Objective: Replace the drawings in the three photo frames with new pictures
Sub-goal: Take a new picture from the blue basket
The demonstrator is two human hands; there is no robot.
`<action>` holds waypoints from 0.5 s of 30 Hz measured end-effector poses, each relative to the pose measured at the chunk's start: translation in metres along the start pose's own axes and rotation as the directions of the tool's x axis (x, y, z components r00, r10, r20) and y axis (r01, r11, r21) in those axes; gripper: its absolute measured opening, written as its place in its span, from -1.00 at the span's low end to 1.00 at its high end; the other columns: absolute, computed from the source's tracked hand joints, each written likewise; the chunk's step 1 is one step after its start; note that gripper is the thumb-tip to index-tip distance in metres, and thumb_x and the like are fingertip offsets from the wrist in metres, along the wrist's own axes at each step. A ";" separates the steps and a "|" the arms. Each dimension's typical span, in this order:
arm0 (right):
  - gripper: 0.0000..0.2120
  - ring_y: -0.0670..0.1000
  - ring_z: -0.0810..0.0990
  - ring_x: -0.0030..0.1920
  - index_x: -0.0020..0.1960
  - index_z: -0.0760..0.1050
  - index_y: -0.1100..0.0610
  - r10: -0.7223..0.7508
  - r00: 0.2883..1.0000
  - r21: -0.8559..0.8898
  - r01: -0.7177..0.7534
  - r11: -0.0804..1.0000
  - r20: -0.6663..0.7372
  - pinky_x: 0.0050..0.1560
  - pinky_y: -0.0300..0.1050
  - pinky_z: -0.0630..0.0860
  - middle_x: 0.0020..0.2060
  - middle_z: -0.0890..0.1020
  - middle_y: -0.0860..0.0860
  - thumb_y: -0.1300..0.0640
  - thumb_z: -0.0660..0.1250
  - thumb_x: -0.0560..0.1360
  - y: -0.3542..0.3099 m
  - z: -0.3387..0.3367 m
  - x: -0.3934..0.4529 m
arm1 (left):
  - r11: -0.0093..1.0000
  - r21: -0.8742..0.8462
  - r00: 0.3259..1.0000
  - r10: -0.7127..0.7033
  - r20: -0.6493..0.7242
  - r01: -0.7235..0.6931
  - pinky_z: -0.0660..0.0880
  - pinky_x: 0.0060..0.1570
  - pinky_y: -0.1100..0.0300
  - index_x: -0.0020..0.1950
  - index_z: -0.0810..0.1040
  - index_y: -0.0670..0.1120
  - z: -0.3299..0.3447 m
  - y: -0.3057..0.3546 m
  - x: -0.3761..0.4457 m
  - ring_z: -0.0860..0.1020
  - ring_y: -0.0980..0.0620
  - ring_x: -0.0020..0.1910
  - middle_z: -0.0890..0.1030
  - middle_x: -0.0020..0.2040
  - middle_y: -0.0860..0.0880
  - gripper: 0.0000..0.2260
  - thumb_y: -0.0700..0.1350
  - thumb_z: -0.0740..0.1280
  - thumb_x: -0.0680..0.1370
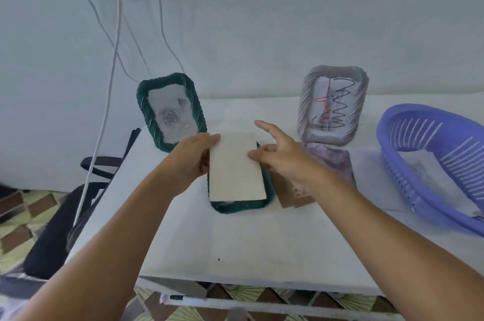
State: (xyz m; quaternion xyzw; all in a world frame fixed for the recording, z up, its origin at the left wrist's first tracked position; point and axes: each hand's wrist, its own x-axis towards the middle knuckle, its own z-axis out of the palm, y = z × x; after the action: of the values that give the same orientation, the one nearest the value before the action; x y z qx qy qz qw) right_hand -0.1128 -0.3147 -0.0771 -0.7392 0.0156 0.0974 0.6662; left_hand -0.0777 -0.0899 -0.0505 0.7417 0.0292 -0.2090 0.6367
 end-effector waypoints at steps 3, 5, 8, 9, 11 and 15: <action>-0.39 -0.08 0.67 0.01 0.50 0.29 -0.28 -0.038 0.992 -0.183 0.016 0.983 -0.117 0.07 -0.20 0.48 -0.11 0.72 -0.06 0.04 0.45 0.55 0.008 0.006 0.005 | 0.982 0.189 0.995 0.029 -0.097 -0.010 0.50 -0.02 0.14 0.28 0.48 0.08 -0.002 -0.016 -0.005 0.61 0.02 -0.13 0.69 -0.04 -0.03 -0.61 0.09 0.50 0.51; -0.40 -0.11 0.64 -0.01 0.50 0.26 -0.30 -0.064 0.989 -0.293 0.024 0.956 -0.131 0.02 -0.20 0.48 -0.06 0.68 -0.09 -0.02 0.42 0.56 0.012 0.008 0.010 | 0.969 0.245 0.991 0.063 -0.115 -0.033 0.52 -0.02 0.15 0.31 0.41 0.13 0.001 -0.027 -0.006 0.66 0.00 -0.06 0.72 -0.04 -0.04 -0.54 0.04 0.53 0.50; -0.43 -0.19 0.60 -0.05 0.50 0.26 -0.30 -0.098 0.989 -0.488 0.034 0.872 -0.106 -0.10 -0.27 0.44 -0.05 0.63 -0.17 -0.08 0.40 0.57 0.012 0.007 0.016 | 0.947 0.316 0.978 0.117 -0.173 -0.057 0.56 -0.09 0.15 0.27 0.40 0.15 0.005 -0.036 -0.002 0.67 -0.03 -0.06 0.71 -0.11 -0.06 -0.58 0.06 0.51 0.51; -0.45 -0.23 0.58 -0.05 0.50 0.27 -0.28 -0.101 0.990 -0.536 0.031 0.843 -0.102 -0.15 -0.33 0.39 -0.05 0.61 -0.19 -0.08 0.39 0.58 0.011 0.006 0.018 | 0.933 0.354 0.973 0.137 -0.183 -0.064 0.56 -0.12 0.15 0.26 0.40 0.15 0.006 -0.036 0.001 0.66 -0.02 -0.07 0.70 -0.13 -0.05 -0.59 0.07 0.51 0.51; -0.46 -0.28 0.54 -0.06 0.51 0.29 -0.22 -0.107 0.989 -0.599 0.027 0.800 -0.098 -0.22 -0.40 0.30 -0.05 0.58 -0.21 -0.06 0.38 0.59 0.011 0.005 0.022 | 0.891 0.447 0.965 0.178 -0.193 -0.075 0.56 -0.20 0.16 0.26 0.41 0.16 0.007 -0.038 0.005 0.65 0.01 -0.13 0.69 -0.17 -0.02 -0.59 0.10 0.50 0.50; -0.46 -0.20 0.55 -0.06 0.51 0.28 -0.20 -0.125 0.988 -0.695 0.029 0.718 -0.089 -0.23 -0.38 0.28 -0.03 0.58 -0.22 -0.09 0.37 0.59 0.014 0.005 0.026 | 0.827 0.556 0.953 0.230 -0.198 -0.085 0.46 -0.30 0.22 0.32 0.43 0.12 0.008 -0.044 0.012 0.62 0.07 -0.19 0.65 -0.19 0.02 -0.55 0.11 0.50 0.50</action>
State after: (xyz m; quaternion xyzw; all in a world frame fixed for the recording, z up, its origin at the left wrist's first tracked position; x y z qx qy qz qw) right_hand -0.0899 -0.3086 -0.0956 -0.9390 -0.0095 0.0204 0.3431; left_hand -0.0830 -0.0923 -0.0961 0.9114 -0.0108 -0.0574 0.4074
